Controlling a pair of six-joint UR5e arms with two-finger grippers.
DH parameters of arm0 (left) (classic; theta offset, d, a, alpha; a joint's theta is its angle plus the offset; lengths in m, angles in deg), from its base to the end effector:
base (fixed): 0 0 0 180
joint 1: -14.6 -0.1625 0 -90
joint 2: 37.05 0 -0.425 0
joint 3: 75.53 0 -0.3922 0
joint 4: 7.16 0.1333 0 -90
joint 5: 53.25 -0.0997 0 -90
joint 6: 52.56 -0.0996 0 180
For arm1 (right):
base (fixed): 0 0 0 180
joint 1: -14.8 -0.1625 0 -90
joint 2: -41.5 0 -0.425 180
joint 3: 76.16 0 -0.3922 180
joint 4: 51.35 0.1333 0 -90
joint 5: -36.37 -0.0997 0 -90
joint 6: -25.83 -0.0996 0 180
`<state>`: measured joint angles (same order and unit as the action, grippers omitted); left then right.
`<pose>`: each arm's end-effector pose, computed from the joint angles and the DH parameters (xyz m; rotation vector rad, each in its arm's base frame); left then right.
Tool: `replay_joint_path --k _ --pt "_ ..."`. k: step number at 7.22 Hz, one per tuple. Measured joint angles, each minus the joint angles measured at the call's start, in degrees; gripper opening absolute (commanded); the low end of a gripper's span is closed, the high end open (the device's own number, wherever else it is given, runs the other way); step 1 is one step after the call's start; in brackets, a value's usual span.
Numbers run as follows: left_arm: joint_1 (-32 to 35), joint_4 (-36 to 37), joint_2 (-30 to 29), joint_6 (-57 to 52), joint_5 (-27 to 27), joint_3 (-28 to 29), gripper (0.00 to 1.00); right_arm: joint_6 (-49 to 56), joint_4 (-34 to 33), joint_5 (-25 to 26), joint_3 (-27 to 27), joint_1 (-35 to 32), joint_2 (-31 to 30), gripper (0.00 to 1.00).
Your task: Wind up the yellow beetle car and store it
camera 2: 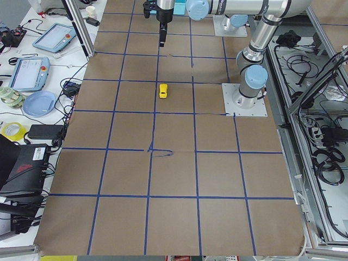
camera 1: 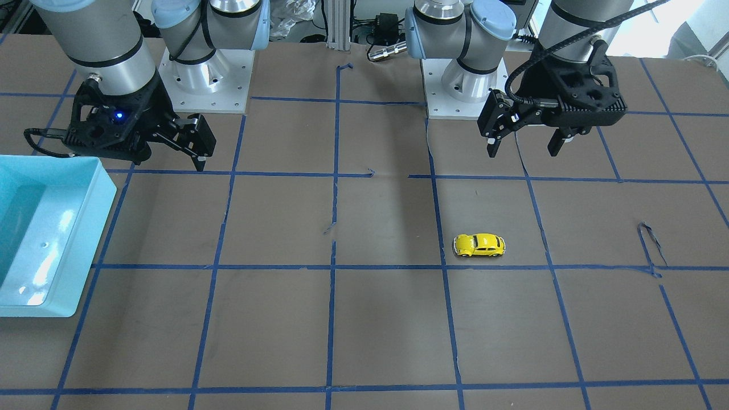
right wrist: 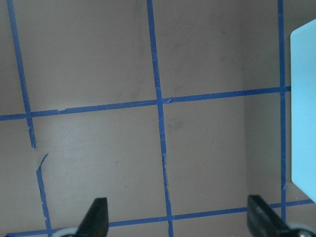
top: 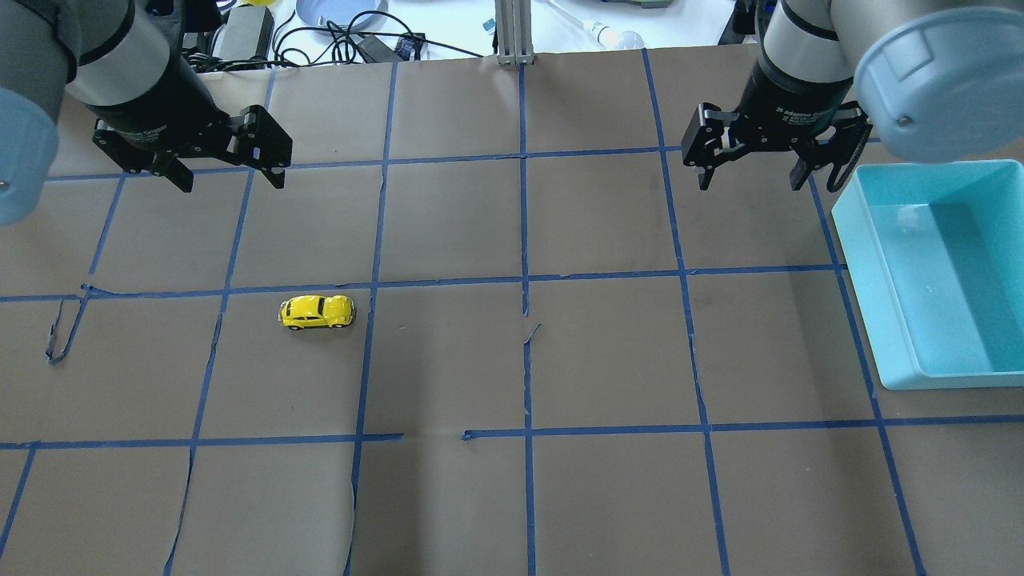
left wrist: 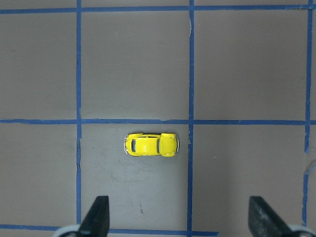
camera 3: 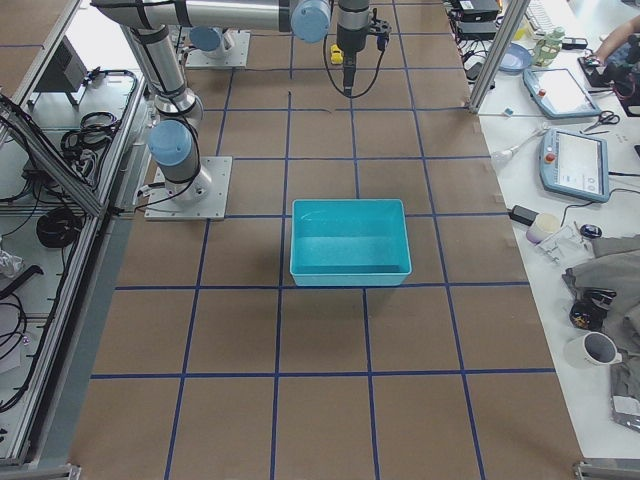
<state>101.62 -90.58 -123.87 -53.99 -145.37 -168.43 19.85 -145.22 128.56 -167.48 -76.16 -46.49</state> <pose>-0.1045 -0.4856 0.5019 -0.0453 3.0943 -0.1831 0.1380 -0.5048 0.4659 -0.1362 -3.1010 0.0182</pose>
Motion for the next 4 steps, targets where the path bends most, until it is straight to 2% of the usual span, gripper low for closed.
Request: replay_joint_path --k 4 --pt "-0.03 -1.37 -0.07 0.01 0.16 0.09 1.0 0.15 0.05 0.02 0.0 0.0 0.06 1.0"
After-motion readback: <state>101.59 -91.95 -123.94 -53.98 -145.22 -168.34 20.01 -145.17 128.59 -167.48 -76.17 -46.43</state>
